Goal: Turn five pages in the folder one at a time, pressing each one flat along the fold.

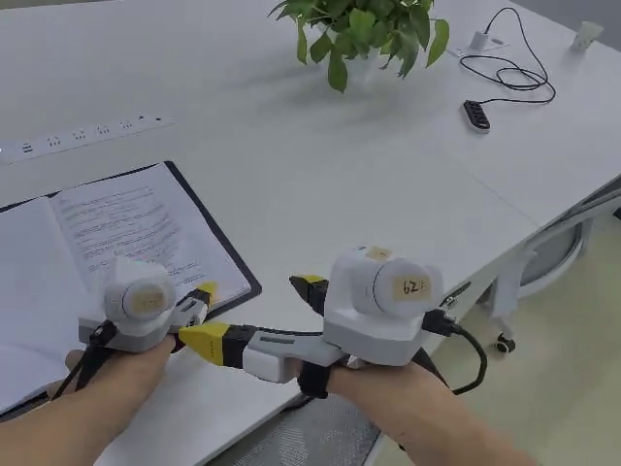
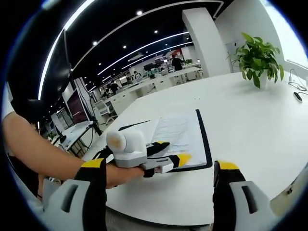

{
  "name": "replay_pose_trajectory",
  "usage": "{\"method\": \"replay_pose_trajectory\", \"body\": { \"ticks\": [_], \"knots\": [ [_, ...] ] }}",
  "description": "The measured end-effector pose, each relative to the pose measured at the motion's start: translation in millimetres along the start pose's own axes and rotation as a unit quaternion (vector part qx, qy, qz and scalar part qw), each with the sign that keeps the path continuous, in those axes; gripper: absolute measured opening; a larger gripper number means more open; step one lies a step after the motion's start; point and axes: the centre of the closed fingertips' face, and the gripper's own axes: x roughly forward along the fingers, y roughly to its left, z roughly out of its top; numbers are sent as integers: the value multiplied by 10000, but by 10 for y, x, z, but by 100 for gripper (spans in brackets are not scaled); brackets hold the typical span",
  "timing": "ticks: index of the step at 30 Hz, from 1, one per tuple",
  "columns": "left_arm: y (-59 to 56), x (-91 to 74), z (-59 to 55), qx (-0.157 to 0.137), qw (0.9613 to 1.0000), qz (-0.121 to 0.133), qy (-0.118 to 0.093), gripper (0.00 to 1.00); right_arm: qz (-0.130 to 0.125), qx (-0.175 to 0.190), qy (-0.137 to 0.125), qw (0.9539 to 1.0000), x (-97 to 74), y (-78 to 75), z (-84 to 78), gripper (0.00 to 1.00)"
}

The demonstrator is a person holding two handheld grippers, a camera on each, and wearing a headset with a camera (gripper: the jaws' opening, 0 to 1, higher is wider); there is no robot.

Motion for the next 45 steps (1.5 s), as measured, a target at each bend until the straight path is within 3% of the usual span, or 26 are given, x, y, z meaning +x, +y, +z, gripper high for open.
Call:
{"method": "replay_pose_trajectory", "body": {
  "ticks": [4,18,34,40,45],
  "knots": [
    [64,-15,7,-91,9999,58,-16,50,31,13,54,10000,27,-22,-9,91],
    [134,-44,32,-376,9992,57,-91,40,198,-27,299,9994,280,-164,55,88],
    [166,-32,20,-425,9990,41,-107,36,467,-51,679,9966,1139,-544,42,58],
    [172,-22,9,-444,9989,76,-121,35,423,-28,791,9960,1322,-654,39,49],
    [178,-15,11,-452,9988,97,-130,35,419,-65,915,9949,1404,-651,20,46]
  ]
}}
